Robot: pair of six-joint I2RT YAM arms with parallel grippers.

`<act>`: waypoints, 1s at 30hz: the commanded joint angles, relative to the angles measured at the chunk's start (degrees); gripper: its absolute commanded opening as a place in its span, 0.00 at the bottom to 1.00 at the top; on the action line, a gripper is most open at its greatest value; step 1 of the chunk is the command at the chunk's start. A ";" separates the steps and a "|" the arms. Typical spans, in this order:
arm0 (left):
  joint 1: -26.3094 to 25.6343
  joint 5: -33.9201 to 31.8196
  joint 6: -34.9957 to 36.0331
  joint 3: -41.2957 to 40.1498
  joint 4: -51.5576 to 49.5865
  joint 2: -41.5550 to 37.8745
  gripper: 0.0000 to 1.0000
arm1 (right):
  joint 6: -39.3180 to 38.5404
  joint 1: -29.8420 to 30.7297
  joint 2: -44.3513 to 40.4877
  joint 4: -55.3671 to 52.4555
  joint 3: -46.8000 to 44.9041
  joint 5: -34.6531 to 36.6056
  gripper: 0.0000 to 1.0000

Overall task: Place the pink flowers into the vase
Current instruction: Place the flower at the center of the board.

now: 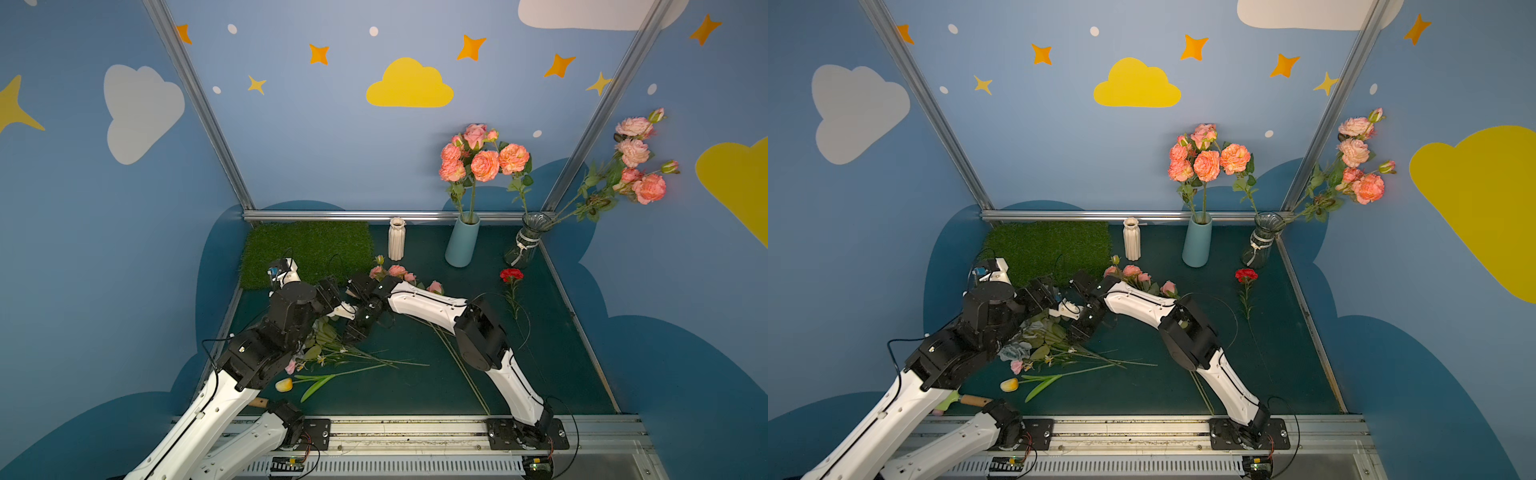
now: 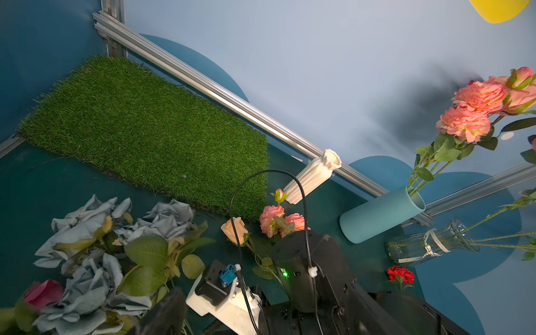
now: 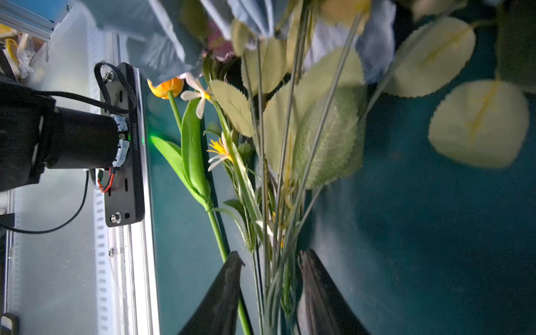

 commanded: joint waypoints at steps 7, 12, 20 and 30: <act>0.15 0.54 0.04 1.65 0.34 0.39 0.87 | 7.11 -5.32 -20.45 10.69 -15.22 3.31 0.46; -0.55 1.26 1.91 3.57 -0.98 2.41 0.86 | 13.40 -8.40 -31.66 14.61 -23.61 13.63 0.44; -2.19 -9.08 -1.28 7.12 -14.90 4.57 0.86 | 22.37 -9.38 -49.50 13.73 -38.68 36.43 0.45; 1.58 -20.36 -13.05 9.25 -36.27 -0.24 0.85 | 32.11 -22.68 -64.44 17.04 -58.05 40.80 0.47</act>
